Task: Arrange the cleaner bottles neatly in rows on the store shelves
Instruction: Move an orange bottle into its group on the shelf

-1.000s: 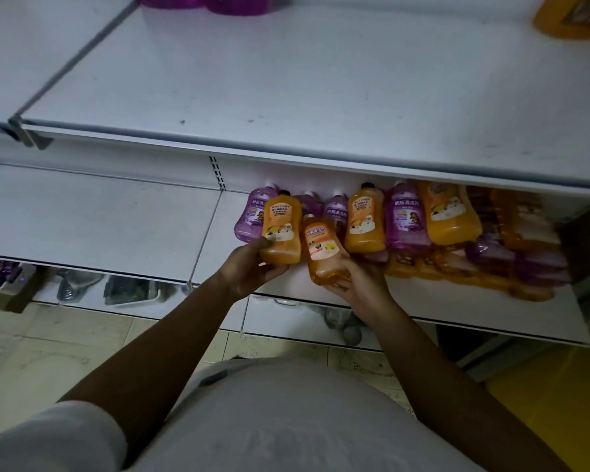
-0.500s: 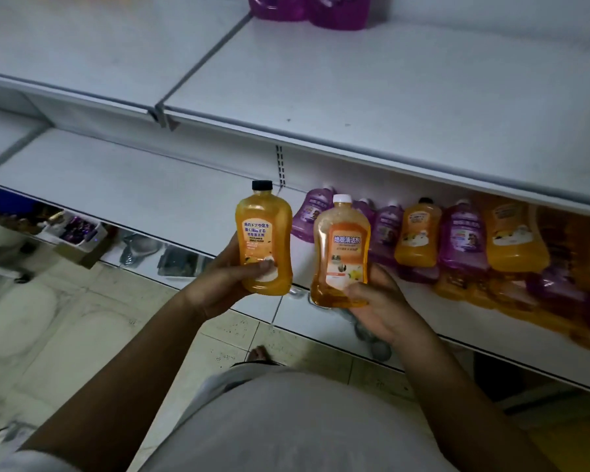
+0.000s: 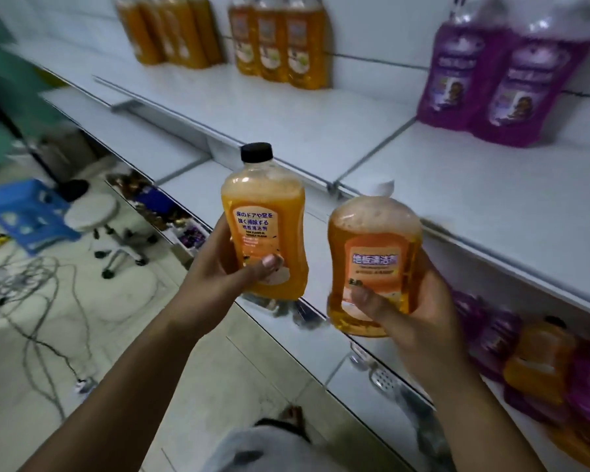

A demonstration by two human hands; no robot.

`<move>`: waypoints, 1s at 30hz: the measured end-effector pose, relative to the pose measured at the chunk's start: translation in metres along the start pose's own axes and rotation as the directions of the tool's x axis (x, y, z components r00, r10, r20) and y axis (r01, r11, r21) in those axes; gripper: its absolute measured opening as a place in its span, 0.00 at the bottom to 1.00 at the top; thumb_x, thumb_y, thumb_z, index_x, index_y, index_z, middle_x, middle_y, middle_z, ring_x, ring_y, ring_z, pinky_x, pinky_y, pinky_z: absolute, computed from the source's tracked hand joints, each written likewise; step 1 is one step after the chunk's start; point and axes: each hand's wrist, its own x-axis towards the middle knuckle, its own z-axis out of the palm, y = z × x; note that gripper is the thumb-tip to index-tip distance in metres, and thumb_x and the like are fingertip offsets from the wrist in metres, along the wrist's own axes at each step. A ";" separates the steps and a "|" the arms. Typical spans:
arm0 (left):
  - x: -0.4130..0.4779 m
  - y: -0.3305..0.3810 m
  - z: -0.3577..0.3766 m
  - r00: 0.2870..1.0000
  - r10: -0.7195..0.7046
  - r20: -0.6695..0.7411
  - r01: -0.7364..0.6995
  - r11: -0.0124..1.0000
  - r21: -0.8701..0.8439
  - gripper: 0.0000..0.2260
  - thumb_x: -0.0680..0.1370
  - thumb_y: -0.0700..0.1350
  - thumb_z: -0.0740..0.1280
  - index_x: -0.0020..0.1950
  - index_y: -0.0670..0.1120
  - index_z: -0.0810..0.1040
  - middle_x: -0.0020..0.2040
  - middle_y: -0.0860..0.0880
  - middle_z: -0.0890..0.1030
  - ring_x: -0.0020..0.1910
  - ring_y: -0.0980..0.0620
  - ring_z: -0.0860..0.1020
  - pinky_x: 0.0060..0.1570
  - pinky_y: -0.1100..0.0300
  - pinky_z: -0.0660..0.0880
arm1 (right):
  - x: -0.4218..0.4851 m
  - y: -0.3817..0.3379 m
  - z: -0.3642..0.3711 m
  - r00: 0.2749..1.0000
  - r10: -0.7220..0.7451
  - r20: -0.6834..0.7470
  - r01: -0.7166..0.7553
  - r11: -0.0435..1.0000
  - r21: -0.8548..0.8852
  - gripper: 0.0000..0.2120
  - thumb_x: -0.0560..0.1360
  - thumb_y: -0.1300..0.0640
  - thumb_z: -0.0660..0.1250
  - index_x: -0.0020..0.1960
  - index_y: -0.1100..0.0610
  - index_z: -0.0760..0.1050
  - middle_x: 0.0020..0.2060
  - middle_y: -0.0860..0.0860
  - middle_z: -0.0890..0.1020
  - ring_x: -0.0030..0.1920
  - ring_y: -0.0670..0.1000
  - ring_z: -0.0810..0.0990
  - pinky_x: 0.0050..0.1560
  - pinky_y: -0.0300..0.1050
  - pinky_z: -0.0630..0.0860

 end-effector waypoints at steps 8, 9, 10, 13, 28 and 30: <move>0.054 0.035 -0.080 0.980 0.134 -0.147 -0.134 0.991 0.012 0.28 0.71 0.53 0.80 0.68 0.57 0.76 0.62 0.49 0.85 0.63 0.46 0.84 0.62 0.42 0.80 | 0.065 -0.057 0.060 0.986 -0.165 -0.028 0.159 0.973 -0.169 0.24 0.65 0.45 0.80 0.58 0.45 0.79 0.51 0.43 0.87 0.53 0.46 0.87 0.51 0.45 0.83; 0.063 0.037 -0.089 0.977 0.144 -0.158 -0.143 0.990 0.013 0.30 0.69 0.56 0.81 0.68 0.57 0.76 0.62 0.49 0.85 0.63 0.46 0.84 0.62 0.42 0.79 | 0.071 -0.061 0.069 0.984 -0.175 -0.040 0.164 0.968 -0.187 0.24 0.64 0.45 0.80 0.58 0.46 0.79 0.51 0.43 0.87 0.52 0.45 0.87 0.50 0.43 0.82; 0.071 0.038 -0.100 0.975 0.156 -0.162 -0.155 0.988 0.013 0.31 0.67 0.56 0.81 0.68 0.57 0.76 0.62 0.50 0.85 0.63 0.47 0.84 0.62 0.43 0.79 | 0.077 -0.064 0.080 0.982 -0.180 -0.056 0.166 0.965 -0.201 0.24 0.64 0.44 0.80 0.57 0.47 0.79 0.50 0.42 0.87 0.52 0.45 0.87 0.50 0.43 0.82; 0.097 0.040 -0.132 0.973 0.178 -0.147 -0.176 0.984 0.027 0.28 0.69 0.54 0.77 0.69 0.56 0.76 0.62 0.51 0.85 0.62 0.48 0.84 0.62 0.43 0.79 | 0.100 -0.072 0.115 0.976 -0.202 -0.084 0.178 0.957 -0.227 0.26 0.61 0.40 0.81 0.57 0.45 0.80 0.50 0.43 0.88 0.52 0.46 0.87 0.52 0.49 0.82; 0.243 0.063 -0.280 0.960 0.271 -0.064 -0.267 0.961 0.075 0.26 0.75 0.45 0.74 0.73 0.50 0.74 0.62 0.52 0.85 0.61 0.50 0.84 0.58 0.59 0.82 | 0.289 -0.106 0.257 0.926 -0.306 -0.222 0.256 0.939 -0.230 0.22 0.66 0.55 0.84 0.58 0.52 0.82 0.51 0.48 0.88 0.52 0.50 0.88 0.57 0.56 0.84; 0.264 0.063 -0.286 0.960 0.274 -0.058 -0.269 0.960 0.078 0.27 0.75 0.45 0.74 0.73 0.51 0.74 0.62 0.52 0.85 0.62 0.49 0.84 0.60 0.58 0.82 | 0.321 -0.111 0.265 0.923 -0.320 -0.215 0.263 0.931 -0.255 0.23 0.65 0.53 0.84 0.58 0.51 0.81 0.51 0.46 0.88 0.52 0.47 0.88 0.58 0.55 0.84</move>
